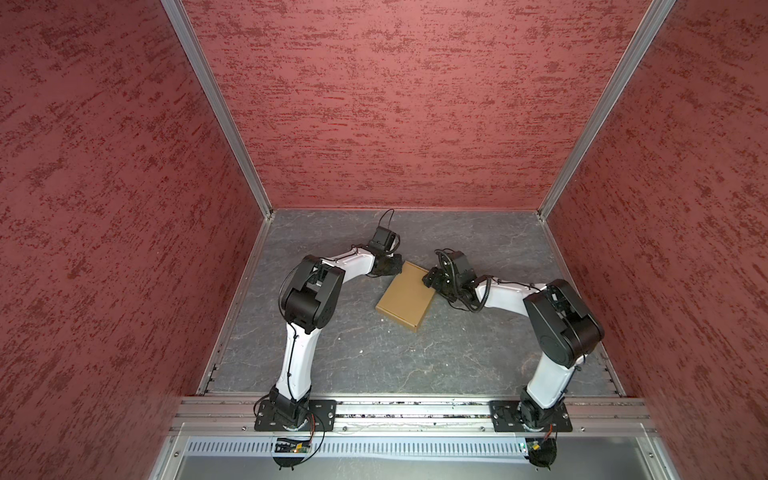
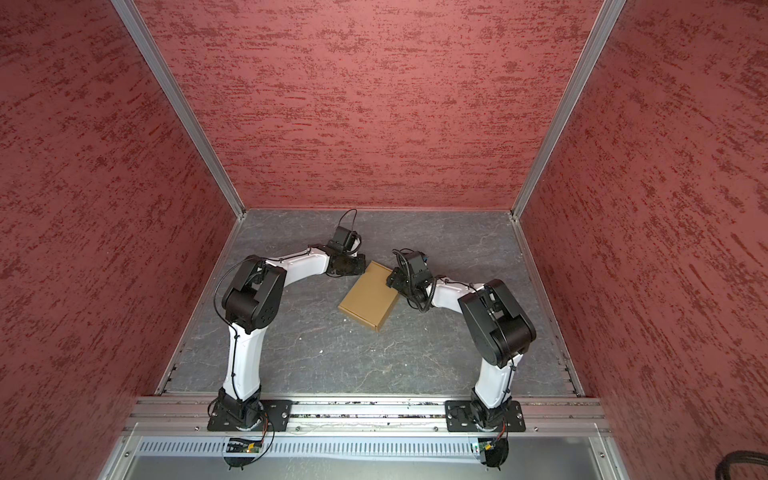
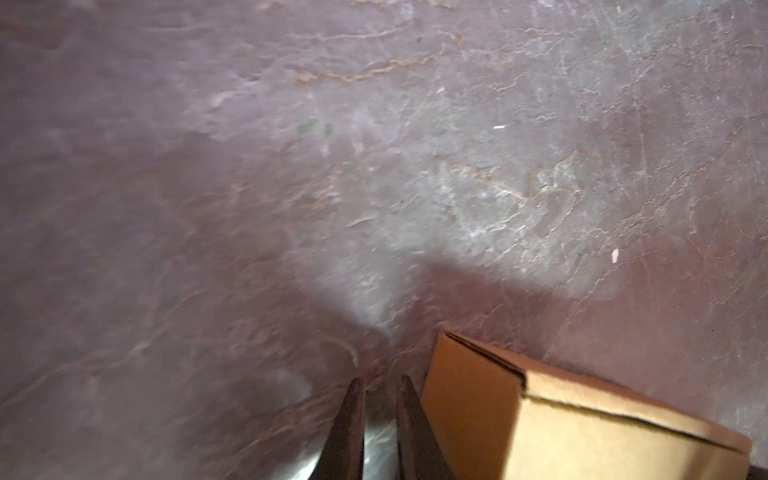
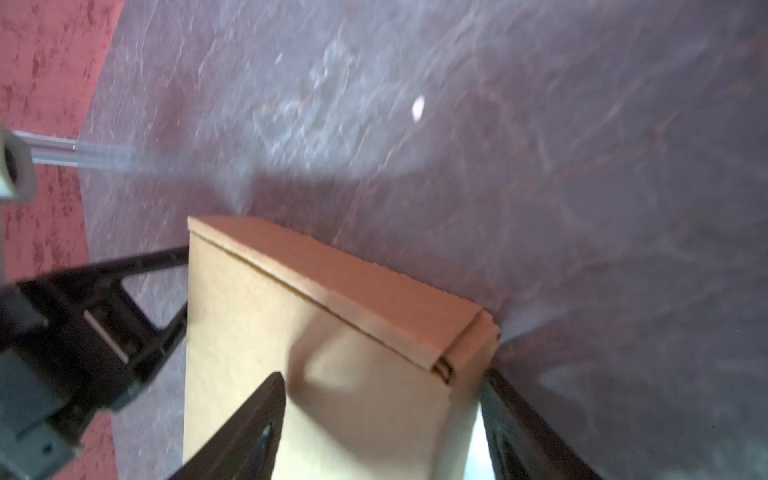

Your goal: Fold the paper box

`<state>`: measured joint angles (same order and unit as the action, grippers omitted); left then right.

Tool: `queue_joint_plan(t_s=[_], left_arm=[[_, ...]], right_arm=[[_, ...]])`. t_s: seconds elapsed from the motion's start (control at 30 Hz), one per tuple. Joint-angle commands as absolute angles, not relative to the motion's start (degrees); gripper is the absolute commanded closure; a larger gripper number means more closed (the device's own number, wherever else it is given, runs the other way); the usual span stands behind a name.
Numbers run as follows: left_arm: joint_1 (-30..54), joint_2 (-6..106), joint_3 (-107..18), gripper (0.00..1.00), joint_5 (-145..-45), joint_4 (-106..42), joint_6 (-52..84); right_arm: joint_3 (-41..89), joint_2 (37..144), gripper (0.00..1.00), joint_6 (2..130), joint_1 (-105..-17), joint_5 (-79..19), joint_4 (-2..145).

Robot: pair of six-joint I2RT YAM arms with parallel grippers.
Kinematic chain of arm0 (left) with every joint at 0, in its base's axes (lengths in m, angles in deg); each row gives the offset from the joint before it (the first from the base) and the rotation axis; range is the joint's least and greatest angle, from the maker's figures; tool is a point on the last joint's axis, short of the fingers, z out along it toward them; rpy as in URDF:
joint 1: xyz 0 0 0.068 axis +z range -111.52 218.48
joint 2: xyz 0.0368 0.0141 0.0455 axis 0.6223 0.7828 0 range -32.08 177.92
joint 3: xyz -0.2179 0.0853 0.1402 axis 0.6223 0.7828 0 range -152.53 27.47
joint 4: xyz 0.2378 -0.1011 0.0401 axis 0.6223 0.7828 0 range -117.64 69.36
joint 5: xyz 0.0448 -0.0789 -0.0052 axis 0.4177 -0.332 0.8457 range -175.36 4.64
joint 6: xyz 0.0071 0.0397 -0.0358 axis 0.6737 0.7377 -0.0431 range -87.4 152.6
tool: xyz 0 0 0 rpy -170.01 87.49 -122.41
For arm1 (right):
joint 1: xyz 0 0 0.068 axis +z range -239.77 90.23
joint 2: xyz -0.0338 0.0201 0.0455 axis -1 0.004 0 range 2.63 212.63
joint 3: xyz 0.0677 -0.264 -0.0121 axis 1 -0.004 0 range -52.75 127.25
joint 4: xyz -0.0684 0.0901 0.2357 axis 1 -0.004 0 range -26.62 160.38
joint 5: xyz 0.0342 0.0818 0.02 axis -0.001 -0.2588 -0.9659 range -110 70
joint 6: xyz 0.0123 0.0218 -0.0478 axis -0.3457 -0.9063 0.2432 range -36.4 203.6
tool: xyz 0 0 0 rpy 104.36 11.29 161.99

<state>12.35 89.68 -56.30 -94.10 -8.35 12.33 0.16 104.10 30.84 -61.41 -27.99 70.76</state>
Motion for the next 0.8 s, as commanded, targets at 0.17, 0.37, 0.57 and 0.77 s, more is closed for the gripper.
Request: queue_joint_plan(t_s=[0.17,0.37,0.57,0.77], left_arm=[[17.27,78.32,-52.35,0.79,-88.66,-2.74,13.49],[15.89,66.1,-42.85,0.8,-82.75,2.65,9.93],[4.16,55.09,-32.8,0.82,-73.58,11.23,-1.27],[-6.77,50.9,-26.17,0.84,-67.25,17.52,-14.79]], right_arm=[[-2.03,94.24,0.22,40.38,-62.75,-28.58,63.82],[-1.74,88.6,0.35,49.89,-68.09,-27.31,60.17],[3.83,95.74,0.77,59.05,-77.04,-35.73,64.46],[12.62,108.4,0.86,68.18,-77.7,-38.75,65.48]])
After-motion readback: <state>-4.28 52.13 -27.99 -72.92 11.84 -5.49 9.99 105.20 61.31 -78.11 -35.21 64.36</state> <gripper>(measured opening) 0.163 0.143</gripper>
